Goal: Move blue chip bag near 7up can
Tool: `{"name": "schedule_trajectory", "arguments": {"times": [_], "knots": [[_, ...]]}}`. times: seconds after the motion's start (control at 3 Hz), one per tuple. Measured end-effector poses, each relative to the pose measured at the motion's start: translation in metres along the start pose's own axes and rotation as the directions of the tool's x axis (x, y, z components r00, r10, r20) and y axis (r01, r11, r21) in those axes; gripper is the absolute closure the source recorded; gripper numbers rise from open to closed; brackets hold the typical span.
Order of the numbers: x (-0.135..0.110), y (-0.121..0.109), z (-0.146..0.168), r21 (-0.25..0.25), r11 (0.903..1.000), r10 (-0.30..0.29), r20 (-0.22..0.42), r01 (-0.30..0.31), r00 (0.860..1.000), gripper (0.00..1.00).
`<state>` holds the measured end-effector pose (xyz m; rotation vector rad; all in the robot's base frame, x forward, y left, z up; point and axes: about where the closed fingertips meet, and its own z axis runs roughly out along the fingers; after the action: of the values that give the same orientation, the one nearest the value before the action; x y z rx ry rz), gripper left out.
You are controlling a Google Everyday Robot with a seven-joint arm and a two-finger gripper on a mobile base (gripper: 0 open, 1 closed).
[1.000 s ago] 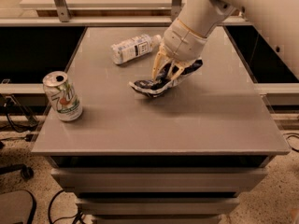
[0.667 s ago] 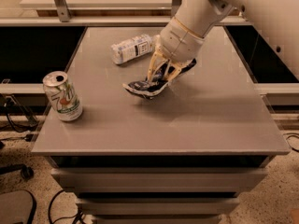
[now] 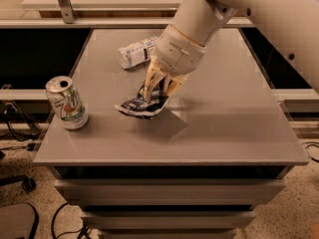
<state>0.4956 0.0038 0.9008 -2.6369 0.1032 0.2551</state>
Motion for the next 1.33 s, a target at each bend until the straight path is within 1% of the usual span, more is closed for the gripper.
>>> {"name": "schedule_trajectory", "arguments": {"times": [0.33,0.67,1.0,1.33], "knots": [[-0.019,-0.013,0.015,-0.025,0.9965,-0.078,0.036,0.079,0.996,1.0],[-0.026,-0.024,0.032,-0.039,0.9918,-0.119,0.059,0.122,0.991,1.0],[-0.029,-0.033,0.043,-0.038,0.9884,-0.145,0.065,0.147,0.987,1.0],[-0.034,-0.047,0.049,-0.024,0.9824,-0.183,0.07,0.185,0.981,1.0]]}}
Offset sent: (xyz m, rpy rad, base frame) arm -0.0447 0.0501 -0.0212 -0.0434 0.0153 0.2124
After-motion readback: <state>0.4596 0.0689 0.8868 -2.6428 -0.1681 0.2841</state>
